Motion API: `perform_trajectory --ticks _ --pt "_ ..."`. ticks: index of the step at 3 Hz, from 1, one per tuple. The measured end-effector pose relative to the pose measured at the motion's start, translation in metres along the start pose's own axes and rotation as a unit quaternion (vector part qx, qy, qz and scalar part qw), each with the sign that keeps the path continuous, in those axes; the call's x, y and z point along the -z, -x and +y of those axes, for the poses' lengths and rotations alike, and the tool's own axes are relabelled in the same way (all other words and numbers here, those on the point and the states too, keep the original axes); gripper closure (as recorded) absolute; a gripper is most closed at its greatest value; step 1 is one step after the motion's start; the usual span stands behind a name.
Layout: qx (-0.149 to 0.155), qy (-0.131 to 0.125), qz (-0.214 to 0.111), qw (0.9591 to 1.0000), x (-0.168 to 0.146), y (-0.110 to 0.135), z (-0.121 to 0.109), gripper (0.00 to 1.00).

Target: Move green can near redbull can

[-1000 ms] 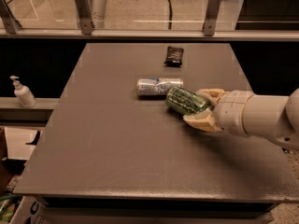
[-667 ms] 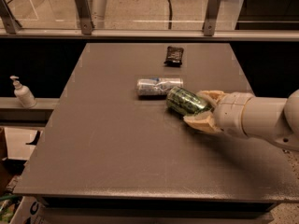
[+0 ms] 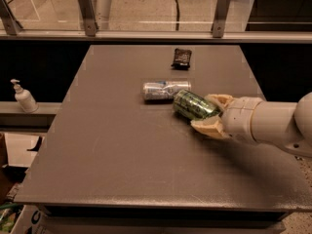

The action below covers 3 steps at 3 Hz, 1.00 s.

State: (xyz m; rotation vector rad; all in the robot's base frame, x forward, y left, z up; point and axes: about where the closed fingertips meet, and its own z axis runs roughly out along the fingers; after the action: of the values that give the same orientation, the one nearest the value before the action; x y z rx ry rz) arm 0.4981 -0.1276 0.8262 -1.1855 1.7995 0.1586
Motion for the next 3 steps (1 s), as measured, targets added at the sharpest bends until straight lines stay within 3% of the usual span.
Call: perform_trajectory --ticks 1,2,3 --pt "0.0 0.0 0.0 1.0 0.0 0.0 0.0 0.15" --pt "-0.006 0.007 0.002 1.0 0.0014 -0.0018 -0.0022 0.0" --pt "-0.007 0.007 0.002 0.9999 0.0039 -0.001 -0.0058 0.0"
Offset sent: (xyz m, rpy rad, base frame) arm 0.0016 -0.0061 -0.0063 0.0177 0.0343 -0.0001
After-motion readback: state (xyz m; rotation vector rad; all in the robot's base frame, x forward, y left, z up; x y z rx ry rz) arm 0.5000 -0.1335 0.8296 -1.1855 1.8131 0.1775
